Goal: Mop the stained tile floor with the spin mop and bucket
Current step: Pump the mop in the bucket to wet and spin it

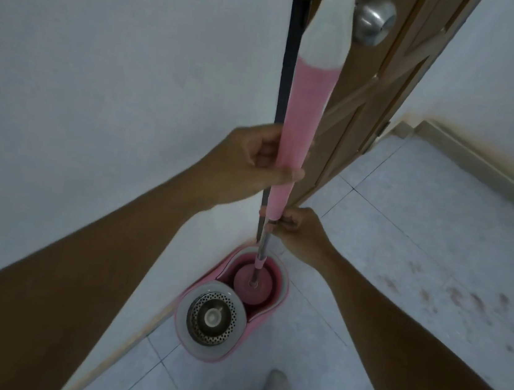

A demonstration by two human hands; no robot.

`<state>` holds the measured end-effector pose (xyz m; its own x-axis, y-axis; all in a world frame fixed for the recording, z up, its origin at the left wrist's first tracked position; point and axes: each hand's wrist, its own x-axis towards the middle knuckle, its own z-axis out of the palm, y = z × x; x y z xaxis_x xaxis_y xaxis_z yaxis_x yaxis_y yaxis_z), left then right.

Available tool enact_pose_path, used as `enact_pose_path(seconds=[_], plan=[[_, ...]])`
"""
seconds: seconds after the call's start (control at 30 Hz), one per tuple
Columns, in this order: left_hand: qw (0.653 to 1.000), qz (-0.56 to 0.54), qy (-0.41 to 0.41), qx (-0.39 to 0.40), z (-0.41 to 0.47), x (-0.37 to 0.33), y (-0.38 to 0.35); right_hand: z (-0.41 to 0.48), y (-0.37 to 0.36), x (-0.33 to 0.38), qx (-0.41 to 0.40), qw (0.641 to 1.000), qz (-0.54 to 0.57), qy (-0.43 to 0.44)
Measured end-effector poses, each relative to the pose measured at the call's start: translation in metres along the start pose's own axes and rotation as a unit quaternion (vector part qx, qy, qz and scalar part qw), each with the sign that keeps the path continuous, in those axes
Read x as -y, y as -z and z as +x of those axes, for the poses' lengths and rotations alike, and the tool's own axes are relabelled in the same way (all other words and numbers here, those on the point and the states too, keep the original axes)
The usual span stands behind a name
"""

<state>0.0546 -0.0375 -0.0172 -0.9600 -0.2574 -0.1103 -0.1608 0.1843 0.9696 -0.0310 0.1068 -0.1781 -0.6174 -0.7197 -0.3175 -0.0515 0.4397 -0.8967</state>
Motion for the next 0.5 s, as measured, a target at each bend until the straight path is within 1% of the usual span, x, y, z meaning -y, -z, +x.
enact_pose_path(seconds=[0.1, 0.17, 0.27, 0.37, 0.5], plan=[[0.999, -0.009, -0.044, -0.011, -0.005, -0.031, 0.01, -0.001, 0.013, 0.03, 0.02, 0.999, 0.003, 0.038], [0.996, -0.008, -0.081, -0.022, -0.009, -0.05, 0.014, -0.01, 0.017, 0.051, 0.018, 0.998, 0.023, 0.064], [0.991, 0.009, -0.129, -0.032, -0.015, -0.074, 0.019, -0.025, 0.019, 0.076, -0.025, 0.993, 0.021, 0.112], [0.988, 0.062, -0.134, -0.036, -0.019, -0.077, 0.018, -0.037, 0.01, 0.075, -0.054, 0.99, 0.011, 0.131], [0.987, 0.086, -0.117, -0.065, -0.014, -0.066, 0.008, -0.039, -0.01, 0.056, -0.106, 0.986, 0.016, 0.13]])
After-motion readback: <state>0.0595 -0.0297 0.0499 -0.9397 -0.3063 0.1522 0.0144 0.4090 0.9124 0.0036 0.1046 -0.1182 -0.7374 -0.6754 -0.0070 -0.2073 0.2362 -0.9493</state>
